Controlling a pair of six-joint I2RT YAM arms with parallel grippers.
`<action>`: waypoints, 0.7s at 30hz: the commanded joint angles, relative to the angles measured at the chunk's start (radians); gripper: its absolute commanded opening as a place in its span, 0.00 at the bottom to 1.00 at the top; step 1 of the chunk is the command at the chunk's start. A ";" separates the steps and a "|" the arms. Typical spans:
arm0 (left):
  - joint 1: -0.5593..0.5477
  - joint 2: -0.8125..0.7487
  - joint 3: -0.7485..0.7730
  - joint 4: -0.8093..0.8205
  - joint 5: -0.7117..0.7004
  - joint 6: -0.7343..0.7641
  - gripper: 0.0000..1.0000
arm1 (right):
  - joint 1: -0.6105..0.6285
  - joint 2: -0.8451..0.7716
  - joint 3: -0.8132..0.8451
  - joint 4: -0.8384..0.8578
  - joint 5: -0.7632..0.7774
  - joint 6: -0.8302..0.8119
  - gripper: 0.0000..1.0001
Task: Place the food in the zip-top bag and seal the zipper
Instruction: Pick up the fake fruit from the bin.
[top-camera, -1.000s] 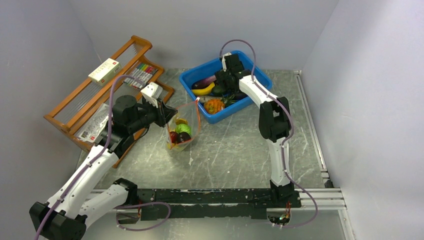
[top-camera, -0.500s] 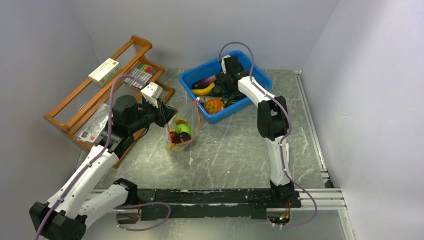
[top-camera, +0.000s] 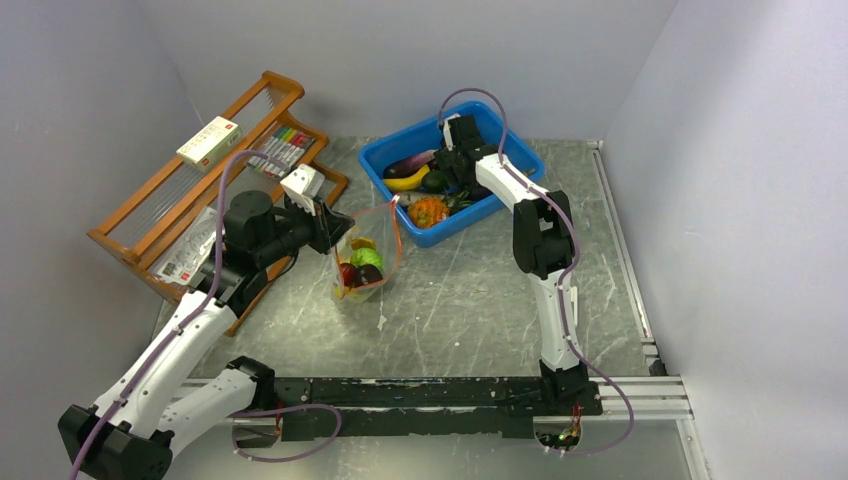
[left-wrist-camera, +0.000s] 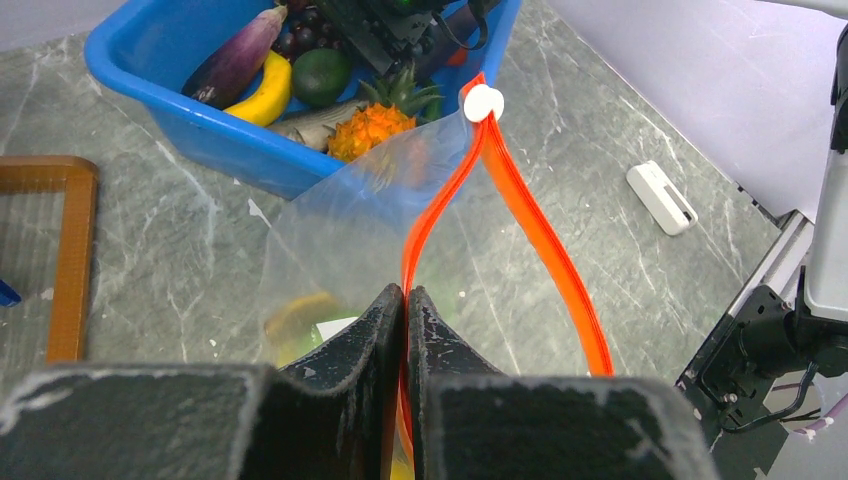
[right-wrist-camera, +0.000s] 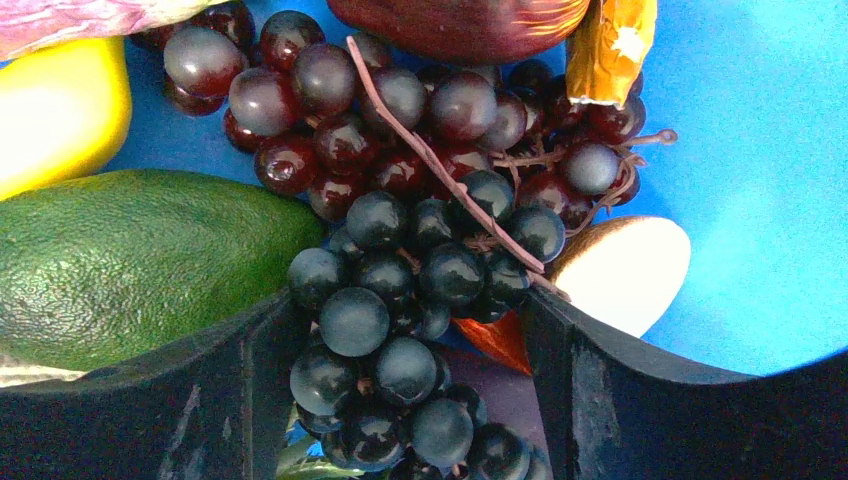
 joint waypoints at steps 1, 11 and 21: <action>0.011 -0.020 0.001 0.019 -0.008 0.012 0.07 | -0.006 -0.019 -0.002 0.040 -0.007 -0.003 0.74; 0.011 -0.021 0.002 0.019 -0.007 0.012 0.07 | -0.006 -0.041 -0.015 0.053 -0.008 0.003 0.61; 0.011 -0.014 0.002 0.020 -0.006 0.013 0.07 | -0.006 -0.113 -0.088 0.108 -0.014 0.019 0.52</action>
